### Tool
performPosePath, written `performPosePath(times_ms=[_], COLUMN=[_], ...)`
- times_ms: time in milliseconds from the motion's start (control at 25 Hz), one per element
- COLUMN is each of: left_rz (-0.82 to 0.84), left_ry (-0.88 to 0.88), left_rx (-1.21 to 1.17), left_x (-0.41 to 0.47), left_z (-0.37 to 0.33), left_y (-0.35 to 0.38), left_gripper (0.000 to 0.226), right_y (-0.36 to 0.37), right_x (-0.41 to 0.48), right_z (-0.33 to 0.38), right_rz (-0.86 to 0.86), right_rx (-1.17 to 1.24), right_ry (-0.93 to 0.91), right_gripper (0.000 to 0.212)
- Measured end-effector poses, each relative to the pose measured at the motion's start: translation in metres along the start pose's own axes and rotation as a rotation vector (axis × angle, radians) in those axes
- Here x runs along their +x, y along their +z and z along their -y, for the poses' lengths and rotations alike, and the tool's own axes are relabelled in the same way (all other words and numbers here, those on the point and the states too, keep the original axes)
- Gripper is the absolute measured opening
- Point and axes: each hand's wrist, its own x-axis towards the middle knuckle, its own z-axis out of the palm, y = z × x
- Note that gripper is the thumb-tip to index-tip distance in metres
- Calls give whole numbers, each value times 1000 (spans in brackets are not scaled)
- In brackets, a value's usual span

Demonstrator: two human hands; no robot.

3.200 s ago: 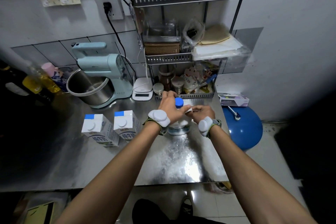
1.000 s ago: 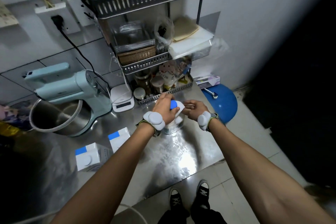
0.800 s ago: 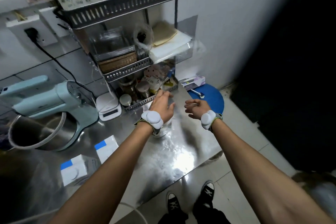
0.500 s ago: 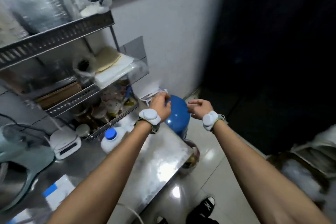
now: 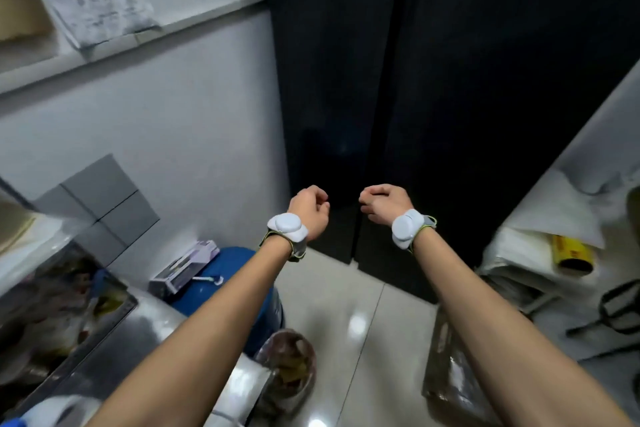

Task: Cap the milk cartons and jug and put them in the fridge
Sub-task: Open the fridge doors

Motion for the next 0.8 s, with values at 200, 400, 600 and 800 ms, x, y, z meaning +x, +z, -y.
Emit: performPosePath(times_ms=[200, 400, 600, 800], left_rz=[56, 116, 138, 123], left_ry=[57, 122, 142, 169], left_rx=[-39, -82, -111, -78], left_x=[55, 139, 222, 310], left_z=[-49, -90, -116, -142], left_y=[36, 65, 77, 90], left_gripper=[19, 19, 26, 46], right_y=[-65, -115, -138, -147], right_x=[33, 90, 150, 202], right_z=[26, 61, 102, 139], right_rz=[-89, -176, -233, -276], right_rx=[-5, 11, 11, 3], right_ry=[-35, -32, -43, -56], right_gripper=[21, 24, 23, 20])
